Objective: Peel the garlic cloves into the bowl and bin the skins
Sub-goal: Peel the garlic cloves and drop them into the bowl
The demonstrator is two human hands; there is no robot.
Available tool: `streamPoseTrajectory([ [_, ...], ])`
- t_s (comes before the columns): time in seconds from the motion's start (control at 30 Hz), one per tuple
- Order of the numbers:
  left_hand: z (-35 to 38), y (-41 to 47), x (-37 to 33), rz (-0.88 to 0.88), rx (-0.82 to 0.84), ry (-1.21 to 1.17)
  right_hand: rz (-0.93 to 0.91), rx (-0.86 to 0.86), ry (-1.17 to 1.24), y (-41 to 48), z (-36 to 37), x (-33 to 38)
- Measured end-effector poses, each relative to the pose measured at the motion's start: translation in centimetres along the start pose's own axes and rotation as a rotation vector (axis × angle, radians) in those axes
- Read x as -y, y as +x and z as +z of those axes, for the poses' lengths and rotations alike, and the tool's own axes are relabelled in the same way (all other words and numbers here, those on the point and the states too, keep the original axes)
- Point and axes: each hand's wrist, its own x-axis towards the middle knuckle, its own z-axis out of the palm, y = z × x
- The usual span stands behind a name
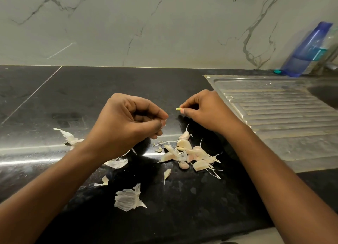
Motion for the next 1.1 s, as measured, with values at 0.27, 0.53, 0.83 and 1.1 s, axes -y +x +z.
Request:
streamPoseTrajectory([
  [0.27, 0.2, -0.3, -0.1, -0.058, 0.114, 0.071, 0.033, 0.034, -0.011, 0.2, 0.1, -0.2],
  [0.53, -0.3, -0.1, -0.3, -0.079, 0.151, 0.079, -0.067, 0.23, 0.285, -0.6, -3.2, 0.2],
  [0.83, -0.4, 0.0, -0.1, -0.083, 0.156, 0.088, -0.131, 0.662, 0.216, -1.7, -3.7, 1.2],
  [1.1, -0.4, 0.0, -0.2, -0.057, 0.164, 0.097, -0.166, 0.57, 0.245, -1.9, -4.1, 1.2],
])
